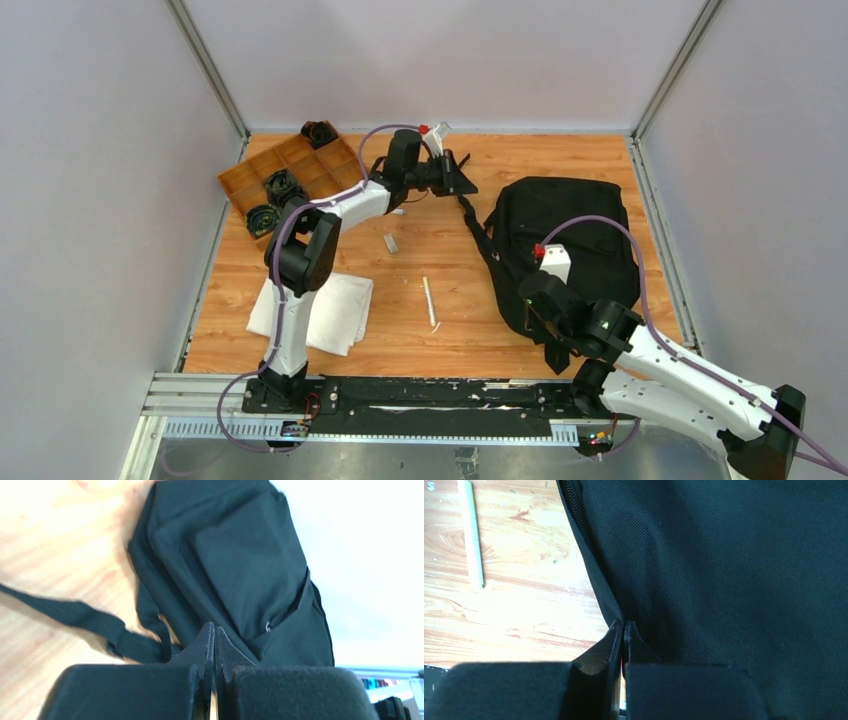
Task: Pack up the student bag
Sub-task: Zip the student bag at the center of the board.
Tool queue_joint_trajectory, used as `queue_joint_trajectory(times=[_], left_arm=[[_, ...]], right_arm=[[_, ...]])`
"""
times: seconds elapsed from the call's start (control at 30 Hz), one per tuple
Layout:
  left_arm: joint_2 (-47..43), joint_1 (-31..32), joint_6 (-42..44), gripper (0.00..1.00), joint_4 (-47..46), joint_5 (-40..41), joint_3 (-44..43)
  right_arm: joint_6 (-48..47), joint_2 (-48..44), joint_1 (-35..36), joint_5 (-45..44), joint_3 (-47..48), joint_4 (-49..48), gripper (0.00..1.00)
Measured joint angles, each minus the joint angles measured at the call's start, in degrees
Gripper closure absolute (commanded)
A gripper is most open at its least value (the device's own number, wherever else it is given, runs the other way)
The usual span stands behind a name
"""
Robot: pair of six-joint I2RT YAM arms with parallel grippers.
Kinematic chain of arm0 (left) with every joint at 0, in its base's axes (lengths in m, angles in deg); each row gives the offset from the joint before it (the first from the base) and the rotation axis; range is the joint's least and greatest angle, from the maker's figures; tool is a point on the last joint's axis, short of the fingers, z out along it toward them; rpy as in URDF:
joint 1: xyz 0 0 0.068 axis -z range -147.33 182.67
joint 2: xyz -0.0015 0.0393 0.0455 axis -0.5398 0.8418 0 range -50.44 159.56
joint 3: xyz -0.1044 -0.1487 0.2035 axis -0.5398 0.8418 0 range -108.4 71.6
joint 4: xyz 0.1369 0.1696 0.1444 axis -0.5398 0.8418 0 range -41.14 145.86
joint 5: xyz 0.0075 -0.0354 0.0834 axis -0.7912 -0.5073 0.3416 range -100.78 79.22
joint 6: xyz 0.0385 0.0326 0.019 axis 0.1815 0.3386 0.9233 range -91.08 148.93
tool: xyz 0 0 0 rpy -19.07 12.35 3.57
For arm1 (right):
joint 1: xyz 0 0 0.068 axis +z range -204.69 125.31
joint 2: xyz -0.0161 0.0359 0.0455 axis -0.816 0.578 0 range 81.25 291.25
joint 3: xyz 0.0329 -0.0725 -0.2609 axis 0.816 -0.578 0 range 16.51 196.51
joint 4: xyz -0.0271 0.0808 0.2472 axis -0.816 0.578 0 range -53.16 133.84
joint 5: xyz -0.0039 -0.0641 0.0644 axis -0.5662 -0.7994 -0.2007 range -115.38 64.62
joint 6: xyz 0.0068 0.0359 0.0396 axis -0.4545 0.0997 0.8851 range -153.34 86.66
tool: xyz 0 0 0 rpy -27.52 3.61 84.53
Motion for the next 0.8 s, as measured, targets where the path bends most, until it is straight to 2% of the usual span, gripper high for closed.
queue_joint_trajectory(times=[0.13,0.2,0.27,0.37,0.4,0.5,0.6,0.8], left_arm=[[0.9,-0.7,0.0,1.00,-1.1,2.3,-3.4],[0.9,-0.5,0.0,0.99,-1.4,2.2,-3.5],[0.3,-0.2,0.4,0.81,-2.0,2.3,-2.0],[-3.1,0.5,1.5,0.63,-1.9,2.8,4.9],[-4.6,0.7,1.7,0.60,-1.7,3.1,7.4],[-10.7,1.9,1.5,0.46,-0.8,4.9,15.7],[-16.1,3.6,0.7,0.34,-0.3,6.7,20.2],[-20.1,7.6,-3.9,0.26,-1.0,9.6,22.1]], right_arm=[[0.3,-1.2,0.0,0.0,0.2,3.0,0.98],[0.1,-1.3,0.0,0.0,0.5,3.9,0.70],[-0.7,-1.4,0.0,0.1,1.2,4.6,0.51],[-2.4,-1.4,0.0,0.2,3.2,5.3,0.39],[-3.1,-1.2,0.0,0.3,4.0,5.2,0.37],[-6.4,1.6,0.0,0.5,7.1,4.5,0.36],[-10.4,7.3,0.2,0.8,11.0,1.9,0.37],[-18.8,21.1,0.2,-0.1,14.0,-5.3,0.52]])
